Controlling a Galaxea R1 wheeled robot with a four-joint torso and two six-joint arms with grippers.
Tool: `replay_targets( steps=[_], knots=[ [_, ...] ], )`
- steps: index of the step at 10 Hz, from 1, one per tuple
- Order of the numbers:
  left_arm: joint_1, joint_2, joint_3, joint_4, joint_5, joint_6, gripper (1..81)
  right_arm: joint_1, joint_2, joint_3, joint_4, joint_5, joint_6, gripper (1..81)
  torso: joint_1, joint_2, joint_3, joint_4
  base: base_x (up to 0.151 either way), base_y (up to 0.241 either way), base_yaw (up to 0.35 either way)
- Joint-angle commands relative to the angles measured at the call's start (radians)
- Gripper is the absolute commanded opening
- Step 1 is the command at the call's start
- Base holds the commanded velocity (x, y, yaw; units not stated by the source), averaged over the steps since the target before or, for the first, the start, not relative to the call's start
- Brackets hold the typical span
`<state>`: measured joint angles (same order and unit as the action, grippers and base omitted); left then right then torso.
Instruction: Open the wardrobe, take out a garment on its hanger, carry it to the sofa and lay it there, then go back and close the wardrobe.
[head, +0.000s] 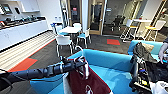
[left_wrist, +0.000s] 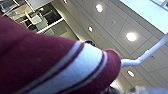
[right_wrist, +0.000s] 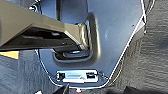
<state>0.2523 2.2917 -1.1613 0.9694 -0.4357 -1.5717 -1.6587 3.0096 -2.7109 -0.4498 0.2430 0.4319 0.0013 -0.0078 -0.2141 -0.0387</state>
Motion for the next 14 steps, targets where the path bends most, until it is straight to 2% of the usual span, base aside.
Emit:
replay_targets(
  steps=[1,4,8,10,14],
  knots=[
    [-0.169,0.078,-0.010,-0.018,0.012,0.009,1.0,0.003,-0.004,0.000,-0.003,-0.057,-0.001,81.1,0.000,0.000,0.000,0.000,0.000,0.000,0.000],
    [-0.219,0.200,-0.113,-0.020,0.040,0.007,1.0,0.010,-0.001,0.000,0.000,-0.062,0.001,81.1,0.000,0.000,0.000,0.000,0.000,0.000,0.000],
    [-0.242,0.313,-0.221,-0.027,0.222,0.006,1.0,0.016,0.005,0.000,0.002,-0.065,0.001,81.1,0.000,0.000,0.000,0.000,0.000,0.000,0.000],
    [-0.264,0.365,-0.282,-0.034,0.348,0.001,1.0,0.021,0.008,0.000,0.002,-0.065,-0.001,81.1,0.000,0.000,0.000,0.000,0.000,0.000,0.000],
    [-0.279,0.479,-0.441,-0.032,0.482,-0.004,1.0,0.021,0.010,-0.001,0.002,-0.065,-0.001,81.1,0.000,0.000,0.000,0.000,0.000,0.000,0.000]
  ],
)
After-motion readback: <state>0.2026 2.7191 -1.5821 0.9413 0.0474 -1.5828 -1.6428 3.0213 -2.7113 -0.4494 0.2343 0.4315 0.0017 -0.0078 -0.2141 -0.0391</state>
